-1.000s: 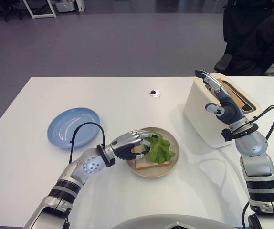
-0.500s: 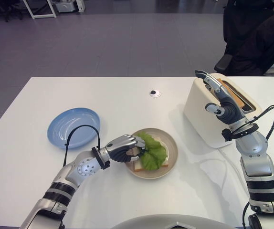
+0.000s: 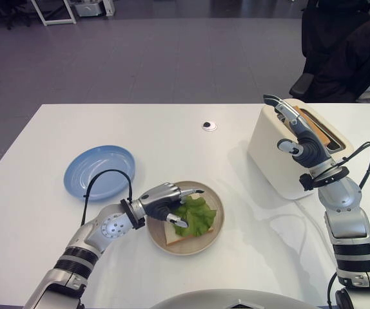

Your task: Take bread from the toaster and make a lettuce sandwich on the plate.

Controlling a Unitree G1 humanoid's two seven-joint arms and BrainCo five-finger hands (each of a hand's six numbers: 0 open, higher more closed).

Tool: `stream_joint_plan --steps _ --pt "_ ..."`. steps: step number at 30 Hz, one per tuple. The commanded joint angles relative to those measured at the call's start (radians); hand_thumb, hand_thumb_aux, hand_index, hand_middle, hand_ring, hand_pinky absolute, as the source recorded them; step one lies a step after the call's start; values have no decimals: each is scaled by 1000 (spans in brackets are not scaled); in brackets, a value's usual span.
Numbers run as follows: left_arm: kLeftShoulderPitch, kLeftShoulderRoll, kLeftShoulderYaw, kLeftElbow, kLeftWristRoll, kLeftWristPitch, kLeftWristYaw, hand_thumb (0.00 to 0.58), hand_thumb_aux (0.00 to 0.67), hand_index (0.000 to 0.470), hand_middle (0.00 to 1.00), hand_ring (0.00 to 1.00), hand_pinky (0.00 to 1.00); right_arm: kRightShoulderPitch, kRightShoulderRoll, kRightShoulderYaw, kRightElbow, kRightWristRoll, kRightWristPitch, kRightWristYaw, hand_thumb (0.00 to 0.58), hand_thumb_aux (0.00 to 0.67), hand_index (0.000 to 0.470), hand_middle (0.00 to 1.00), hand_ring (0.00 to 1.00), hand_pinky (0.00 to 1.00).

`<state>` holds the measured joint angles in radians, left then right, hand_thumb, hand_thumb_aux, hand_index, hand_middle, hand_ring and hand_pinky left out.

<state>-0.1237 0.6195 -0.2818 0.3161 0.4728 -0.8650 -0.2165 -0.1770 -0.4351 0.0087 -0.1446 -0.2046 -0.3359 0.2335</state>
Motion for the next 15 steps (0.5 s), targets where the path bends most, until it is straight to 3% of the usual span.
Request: stream_joint_plan --steps 1,15 --pt "10 12 8 -12 -15 -9 -11 0 0 0 0 0 0 -3 -5 -5 5 -4 0 3 0 0 0 0 0 0" --pt "49 131 36 8 -202 -102 -154 0 0 0 0 0 0 -21 -5 -4 21 1 -2 6 0 0 0 0 0 0"
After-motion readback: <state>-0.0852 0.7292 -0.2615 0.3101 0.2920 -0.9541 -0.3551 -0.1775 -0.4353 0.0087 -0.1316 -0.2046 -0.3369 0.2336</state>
